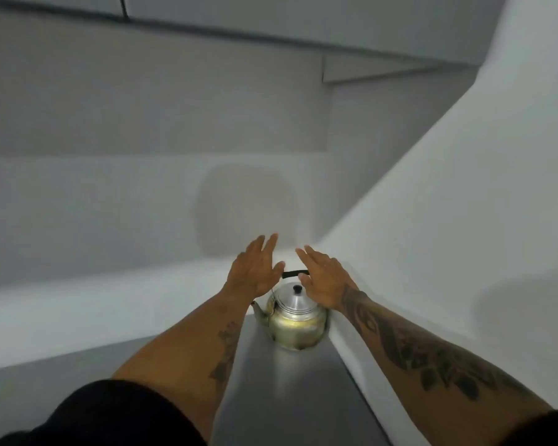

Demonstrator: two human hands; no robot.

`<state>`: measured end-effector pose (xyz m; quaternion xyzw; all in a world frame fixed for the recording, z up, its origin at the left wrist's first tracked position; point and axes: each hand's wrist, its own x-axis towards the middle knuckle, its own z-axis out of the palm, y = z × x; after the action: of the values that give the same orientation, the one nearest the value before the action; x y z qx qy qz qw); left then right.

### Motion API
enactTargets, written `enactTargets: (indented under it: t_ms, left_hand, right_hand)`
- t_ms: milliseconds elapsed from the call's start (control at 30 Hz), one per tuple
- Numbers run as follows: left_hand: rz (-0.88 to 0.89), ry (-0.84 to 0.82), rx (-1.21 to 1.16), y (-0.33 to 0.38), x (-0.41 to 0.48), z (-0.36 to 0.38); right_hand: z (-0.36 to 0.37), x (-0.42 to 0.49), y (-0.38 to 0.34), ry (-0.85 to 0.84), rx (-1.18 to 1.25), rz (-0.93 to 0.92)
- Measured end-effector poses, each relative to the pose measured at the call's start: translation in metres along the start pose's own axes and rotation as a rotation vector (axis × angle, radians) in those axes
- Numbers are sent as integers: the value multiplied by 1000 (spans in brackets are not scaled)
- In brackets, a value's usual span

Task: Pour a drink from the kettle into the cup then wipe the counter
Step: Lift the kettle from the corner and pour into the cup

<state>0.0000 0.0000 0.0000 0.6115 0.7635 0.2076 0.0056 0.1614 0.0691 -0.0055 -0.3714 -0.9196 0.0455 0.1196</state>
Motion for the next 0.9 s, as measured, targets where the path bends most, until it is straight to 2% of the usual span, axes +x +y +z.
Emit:
enactTargets:
  t_ms: [267, 367, 433, 500, 567, 767, 900]
  left_hand:
    - [-124, -203, -41, 2, 53, 76]
    - [-124, -256, -42, 2, 67, 98]
    - [-120, -248, -36, 1, 72, 111]
    - [-116, -169, -15, 0, 76, 119]
    - [-120, -131, -18, -1, 78, 118]
    - [-152, -169, -104, -10, 83, 95]
    - [-154, -196, -214, -22, 69, 75]
  right_hand:
    - [58, 62, 47, -169, -2, 31]
    - [76, 76, 61, -165, -32, 11]
    - [84, 82, 66, -117, -42, -17]
    - [88, 87, 69, -77, -14, -35]
    - [88, 92, 70, -95, 28, -31]
    - [75, 97, 68, -208, 183, -45]
    - [69, 88, 53, -165, 272, -66]
